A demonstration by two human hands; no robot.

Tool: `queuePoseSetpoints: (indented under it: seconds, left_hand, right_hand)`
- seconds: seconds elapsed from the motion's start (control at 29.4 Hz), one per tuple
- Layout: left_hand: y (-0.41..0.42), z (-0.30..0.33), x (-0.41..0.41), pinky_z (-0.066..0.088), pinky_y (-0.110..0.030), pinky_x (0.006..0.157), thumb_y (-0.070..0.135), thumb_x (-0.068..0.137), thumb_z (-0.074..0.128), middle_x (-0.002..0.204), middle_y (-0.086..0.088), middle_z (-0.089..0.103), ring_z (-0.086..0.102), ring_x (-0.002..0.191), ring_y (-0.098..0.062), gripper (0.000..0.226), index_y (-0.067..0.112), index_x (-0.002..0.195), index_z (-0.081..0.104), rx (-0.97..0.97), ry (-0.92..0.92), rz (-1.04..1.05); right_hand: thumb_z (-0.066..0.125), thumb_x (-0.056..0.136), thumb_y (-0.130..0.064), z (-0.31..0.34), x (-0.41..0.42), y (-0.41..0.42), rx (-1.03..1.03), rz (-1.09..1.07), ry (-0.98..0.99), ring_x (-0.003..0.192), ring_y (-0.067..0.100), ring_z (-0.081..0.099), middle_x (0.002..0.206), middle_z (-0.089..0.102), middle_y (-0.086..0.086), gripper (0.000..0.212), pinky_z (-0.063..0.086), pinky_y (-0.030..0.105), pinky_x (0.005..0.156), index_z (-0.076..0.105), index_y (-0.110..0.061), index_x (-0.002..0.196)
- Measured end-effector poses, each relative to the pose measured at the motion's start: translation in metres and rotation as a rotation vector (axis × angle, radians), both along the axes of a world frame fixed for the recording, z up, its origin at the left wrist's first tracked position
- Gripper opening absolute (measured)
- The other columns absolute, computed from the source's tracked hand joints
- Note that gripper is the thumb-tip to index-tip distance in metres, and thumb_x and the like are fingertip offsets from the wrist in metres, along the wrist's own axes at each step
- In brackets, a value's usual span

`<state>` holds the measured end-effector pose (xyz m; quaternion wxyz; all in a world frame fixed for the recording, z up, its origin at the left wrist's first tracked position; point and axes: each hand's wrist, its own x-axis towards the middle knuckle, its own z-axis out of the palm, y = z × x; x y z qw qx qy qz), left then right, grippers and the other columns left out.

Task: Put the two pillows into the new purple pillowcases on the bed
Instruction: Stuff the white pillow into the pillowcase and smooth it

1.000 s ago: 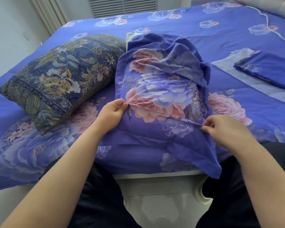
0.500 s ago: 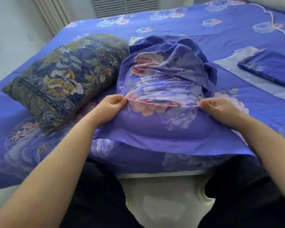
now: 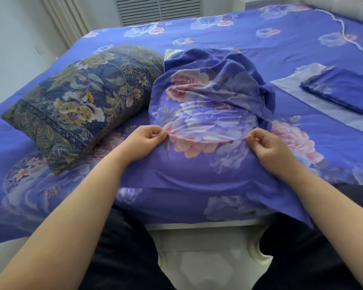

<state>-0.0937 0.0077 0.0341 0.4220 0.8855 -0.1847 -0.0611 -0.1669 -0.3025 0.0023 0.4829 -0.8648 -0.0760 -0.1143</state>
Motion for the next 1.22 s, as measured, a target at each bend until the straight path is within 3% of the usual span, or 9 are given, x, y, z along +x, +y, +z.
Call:
queuePoseSetpoints:
  seconds: [0.2, 0.34, 0.44, 0.54, 0.71, 0.92, 1.05, 1.12, 1.22]
  left_hand:
    - [0.019, -0.01, -0.003, 0.027, -0.03, 0.056, 0.045, 0.092, 0.054, 0.062, -0.002, 0.039, 0.033, 0.058, -0.01, 0.052, -0.001, 0.069, 0.048, 0.15, 0.102, 0.012]
    - [0.015, -0.008, 0.002, 0.03, -0.034, 0.056, 0.032, 0.093, 0.055, 0.055, 0.0, 0.043, 0.04, 0.057, -0.02, 0.036, 0.008, 0.066, 0.054, 0.269, -0.171, 0.279]
    - [0.01, 0.0, 0.014, 0.042, -0.04, 0.066, 0.038, 0.092, 0.054, 0.071, -0.01, 0.052, 0.054, 0.078, -0.036, 0.033, 0.011, 0.073, 0.06, 0.294, -0.334, 0.455]
    - [0.021, 0.02, 0.031, 0.04, -0.045, 0.086, 0.046, 0.09, 0.055, 0.106, -0.013, 0.057, 0.049, 0.107, -0.037, 0.033, 0.017, 0.092, 0.069, 0.368, -0.397, 0.653]
    - [0.049, 0.017, 0.032, 0.037, -0.049, 0.098, 0.04, 0.086, 0.062, 0.126, -0.013, 0.044, 0.039, 0.12, -0.038, 0.027, 0.02, 0.105, 0.064, 0.443, -0.242, 0.744]
    - [-0.005, -0.031, -0.046, 0.043, -0.046, 0.08, 0.046, 0.087, 0.048, 0.115, -0.014, 0.055, 0.05, 0.103, -0.036, 0.042, 0.012, 0.11, 0.055, 0.302, -0.55, 0.815]
    - [-0.028, -0.054, -0.077, 0.039, -0.04, 0.094, 0.049, 0.089, 0.035, 0.12, -0.007, 0.061, 0.053, 0.111, -0.029, 0.055, 0.011, 0.124, 0.052, 0.058, -0.444, 0.764]
    - [-0.02, -0.054, -0.083, 0.043, -0.04, 0.091, 0.045, 0.093, 0.03, 0.112, -0.006, 0.066, 0.059, 0.103, -0.03, 0.048, 0.012, 0.121, 0.053, -0.168, -0.428, 0.859]
    - [-0.015, -0.055, -0.086, 0.043, -0.039, 0.081, 0.04, 0.092, 0.039, 0.097, -0.003, 0.068, 0.06, 0.092, -0.031, 0.034, 0.015, 0.104, 0.059, -0.123, -0.472, 0.891]
  right_hand:
    - [0.051, 0.092, -0.042, 0.004, 0.006, 0.003, -0.206, 0.003, 0.232, 0.06, 0.012, 0.046, 0.062, 0.049, -0.004, 0.034, 0.033, 0.032, 0.06, 0.047, -0.017, 0.07]
    - [0.057, 0.078, -0.063, 0.02, -0.005, 0.03, -0.436, -0.001, 0.262, 0.068, 0.012, 0.052, 0.073, 0.057, -0.007, 0.042, 0.039, 0.034, 0.065, 0.049, -0.021, 0.082]
    - [0.057, 0.088, -0.049, 0.03, 0.001, 0.055, -0.101, 0.023, 0.347, 0.06, 0.016, 0.045, 0.063, 0.049, 0.005, 0.045, 0.033, 0.032, 0.056, 0.05, -0.009, 0.068]
    - [0.056, 0.093, -0.037, 0.014, -0.001, 0.106, 0.427, 0.042, 0.506, 0.068, 0.019, 0.049, 0.071, 0.054, 0.012, 0.032, 0.04, 0.031, 0.062, 0.064, -0.008, 0.082]
    - [0.054, 0.096, -0.026, -0.003, 0.021, 0.171, 0.655, -0.023, 0.625, 0.077, 0.021, 0.062, 0.087, 0.067, 0.013, 0.034, 0.053, 0.033, 0.074, 0.067, 0.005, 0.097]
    - [0.058, 0.092, -0.028, 0.005, 0.046, 0.174, 0.193, 0.03, 0.382, 0.059, 0.012, 0.044, 0.057, 0.05, -0.001, 0.039, 0.037, 0.03, 0.059, 0.051, -0.014, 0.057]
    - [0.059, 0.087, -0.043, 0.017, 0.04, 0.157, -0.253, -0.067, 0.05, 0.082, 0.016, 0.053, 0.087, 0.061, -0.002, 0.024, 0.04, 0.032, 0.071, 0.056, -0.02, 0.089]
    - [0.057, 0.087, -0.048, 0.026, 0.053, 0.139, -0.364, -0.214, -0.18, 0.101, 0.023, 0.051, 0.108, 0.058, 0.005, 0.035, 0.04, 0.036, 0.082, 0.057, -0.018, 0.106]
    - [0.054, 0.082, -0.063, 0.037, 0.094, 0.095, -0.493, -0.431, -0.039, 0.133, 0.036, 0.028, 0.145, 0.032, 0.016, 0.074, 0.029, 0.05, 0.105, 0.04, -0.012, 0.134]
